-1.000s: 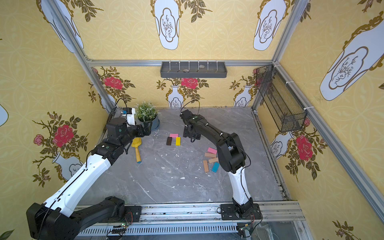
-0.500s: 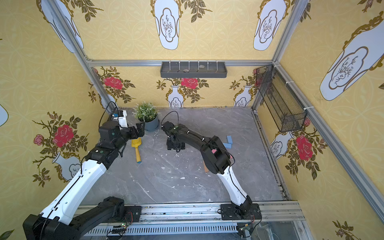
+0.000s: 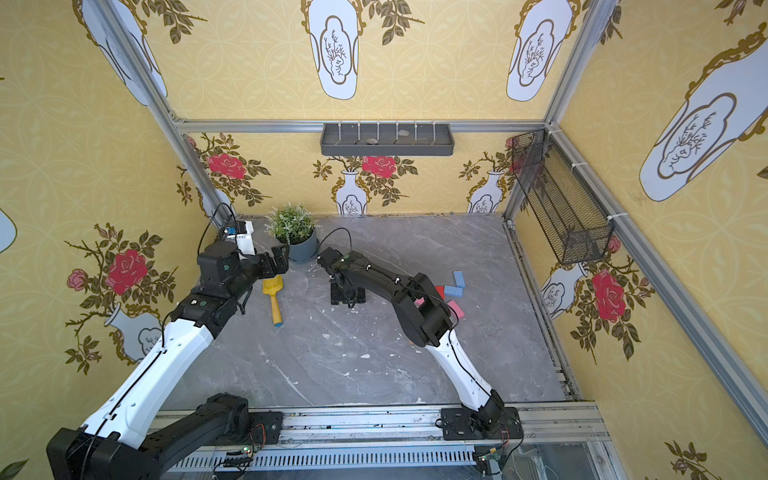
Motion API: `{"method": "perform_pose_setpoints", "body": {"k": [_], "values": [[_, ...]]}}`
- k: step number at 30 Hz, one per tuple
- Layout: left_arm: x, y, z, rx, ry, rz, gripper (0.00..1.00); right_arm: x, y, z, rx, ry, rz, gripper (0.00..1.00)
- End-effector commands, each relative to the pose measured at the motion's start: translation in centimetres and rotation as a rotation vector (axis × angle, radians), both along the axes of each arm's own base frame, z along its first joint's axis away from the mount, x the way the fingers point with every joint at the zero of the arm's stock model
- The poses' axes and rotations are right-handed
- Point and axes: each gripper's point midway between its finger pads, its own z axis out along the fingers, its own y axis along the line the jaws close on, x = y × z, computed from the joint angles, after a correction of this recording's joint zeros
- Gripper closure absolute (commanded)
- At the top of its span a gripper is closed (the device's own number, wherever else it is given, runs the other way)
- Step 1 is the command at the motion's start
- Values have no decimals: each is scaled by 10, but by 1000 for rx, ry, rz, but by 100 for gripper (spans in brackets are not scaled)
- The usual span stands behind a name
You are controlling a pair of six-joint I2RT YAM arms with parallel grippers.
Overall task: Assemble the number 8 with building blocks
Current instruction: Assemble the building block at the center of the board.
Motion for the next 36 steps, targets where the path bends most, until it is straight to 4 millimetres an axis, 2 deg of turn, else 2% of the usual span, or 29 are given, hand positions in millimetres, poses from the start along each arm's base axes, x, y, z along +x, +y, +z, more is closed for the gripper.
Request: {"method": "perform_pose_setpoints", "body": {"k": [1,20,36], "values": [[1,-1,-3,-8,3,-3,0,0,0,-7,-17,5,-10,41],[3,-3,-5,-15,9,-9,0,15,-2,-17,-34,-8,-45,39],[5,-5,-7,-17,14,-15,0,15,0,-27,-29,7,-23,37]]}}
